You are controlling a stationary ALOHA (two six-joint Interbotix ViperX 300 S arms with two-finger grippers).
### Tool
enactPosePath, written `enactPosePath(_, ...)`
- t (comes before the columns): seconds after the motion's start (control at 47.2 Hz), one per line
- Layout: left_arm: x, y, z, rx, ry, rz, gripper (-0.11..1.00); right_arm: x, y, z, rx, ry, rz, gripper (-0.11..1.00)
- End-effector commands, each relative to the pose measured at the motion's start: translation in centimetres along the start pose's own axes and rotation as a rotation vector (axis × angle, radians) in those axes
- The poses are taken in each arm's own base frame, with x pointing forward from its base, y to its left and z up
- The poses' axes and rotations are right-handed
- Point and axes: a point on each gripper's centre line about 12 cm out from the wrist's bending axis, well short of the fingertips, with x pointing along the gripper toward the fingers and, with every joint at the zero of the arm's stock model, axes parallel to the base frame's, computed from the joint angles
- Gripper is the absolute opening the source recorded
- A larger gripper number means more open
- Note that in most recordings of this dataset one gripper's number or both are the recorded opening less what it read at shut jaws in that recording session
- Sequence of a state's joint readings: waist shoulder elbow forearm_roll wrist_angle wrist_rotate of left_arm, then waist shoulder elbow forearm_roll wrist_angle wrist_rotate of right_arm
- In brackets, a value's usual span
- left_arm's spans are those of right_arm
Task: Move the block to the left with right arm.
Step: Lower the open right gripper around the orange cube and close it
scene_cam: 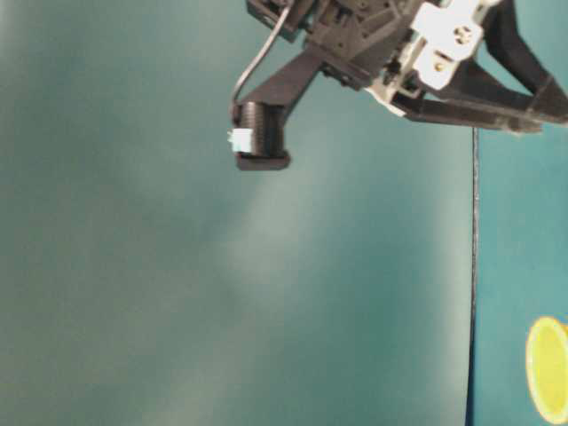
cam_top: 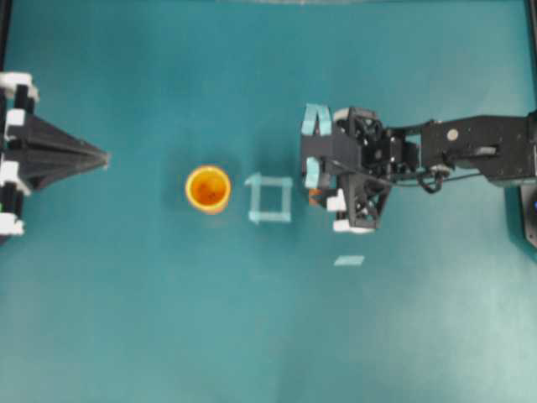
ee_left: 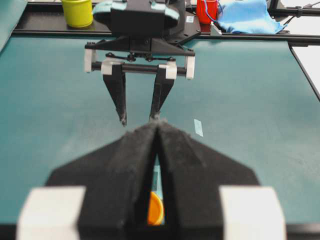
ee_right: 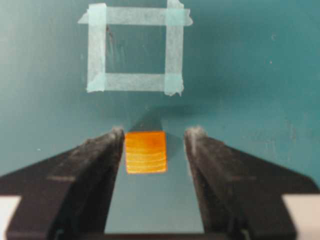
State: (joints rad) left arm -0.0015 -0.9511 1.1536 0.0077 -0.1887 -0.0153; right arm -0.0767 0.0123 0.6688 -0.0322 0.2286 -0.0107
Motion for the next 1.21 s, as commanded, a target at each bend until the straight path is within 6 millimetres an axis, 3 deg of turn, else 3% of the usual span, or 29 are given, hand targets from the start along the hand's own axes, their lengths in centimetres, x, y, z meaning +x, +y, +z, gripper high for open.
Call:
enactPosePath(0.0, 0.3, 0.0, 1.1, 0.000, -0.025, 0.000, 0.00, -0.1, 0.1, 0.8, -0.014, -0.028, 0.000, 0.58)
enactPosePath(0.868, 0.3, 0.0, 1.0, 0.003, -0.012, -0.002, 0.00, 2.2, 1.0, -1.5, -0.032, 0.010, 0.016, 0.57)
enactPosePath(1.186, 0.3, 0.0, 1.0, 0.003, -0.012, -0.002, 0.00, 2.1, 1.0, -1.3, -0.012, 0.010, 0.016, 0.41)
